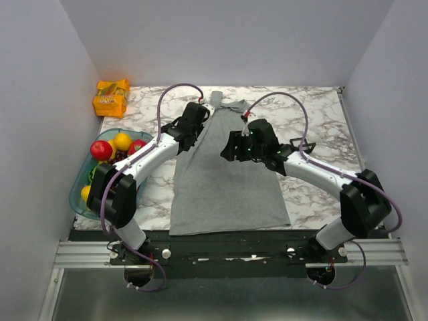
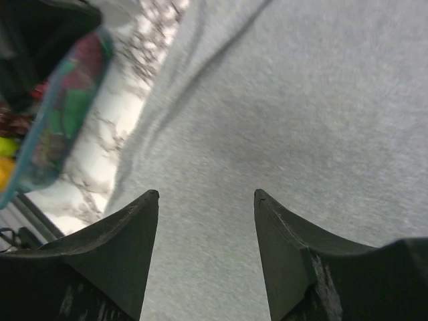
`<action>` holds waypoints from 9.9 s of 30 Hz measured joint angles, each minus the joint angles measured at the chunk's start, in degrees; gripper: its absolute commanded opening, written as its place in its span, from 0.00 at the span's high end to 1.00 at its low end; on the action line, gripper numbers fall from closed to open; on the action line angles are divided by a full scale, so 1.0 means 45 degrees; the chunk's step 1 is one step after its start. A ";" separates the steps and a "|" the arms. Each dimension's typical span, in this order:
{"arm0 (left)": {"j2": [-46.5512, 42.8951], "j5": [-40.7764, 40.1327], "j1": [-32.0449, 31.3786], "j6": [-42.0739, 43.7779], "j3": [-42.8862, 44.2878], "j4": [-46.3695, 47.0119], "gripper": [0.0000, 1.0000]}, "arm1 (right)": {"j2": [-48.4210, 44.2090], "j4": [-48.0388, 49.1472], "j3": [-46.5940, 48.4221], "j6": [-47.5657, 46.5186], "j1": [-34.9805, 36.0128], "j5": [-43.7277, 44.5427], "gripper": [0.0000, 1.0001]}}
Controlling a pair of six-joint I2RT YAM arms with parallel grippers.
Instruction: Pin the brooch onto the clothing
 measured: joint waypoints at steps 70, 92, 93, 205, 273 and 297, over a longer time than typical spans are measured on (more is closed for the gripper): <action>-0.0942 0.1695 0.0117 -0.0403 -0.0112 -0.0316 1.00 | 0.1549 -0.5790 -0.0627 -0.0369 -0.3653 0.4250 0.99; -0.0335 0.1914 -0.0413 -0.0525 0.0102 -0.0379 1.00 | 0.0282 -0.7567 -0.1001 -0.0486 -0.4677 0.5231 0.52; -0.0151 0.1904 -0.0413 -0.0525 0.0209 -0.0384 1.00 | 0.0175 -0.7621 -0.0884 -0.0486 -0.4673 0.5202 0.48; 0.6426 -0.3405 -0.4158 0.2759 0.3789 -0.0379 1.00 | -0.7451 -0.6912 -0.2259 -0.0811 -0.3585 0.2744 0.22; 0.1428 0.7053 -0.0393 -0.2205 0.2395 0.0325 1.00 | 0.0078 -0.0826 -0.0369 0.0738 -0.2327 -0.0418 0.27; 0.1428 0.7912 0.0180 -0.2681 0.2395 0.0321 1.00 | 0.2429 0.0690 0.1579 -0.0359 -0.1462 -0.1632 0.28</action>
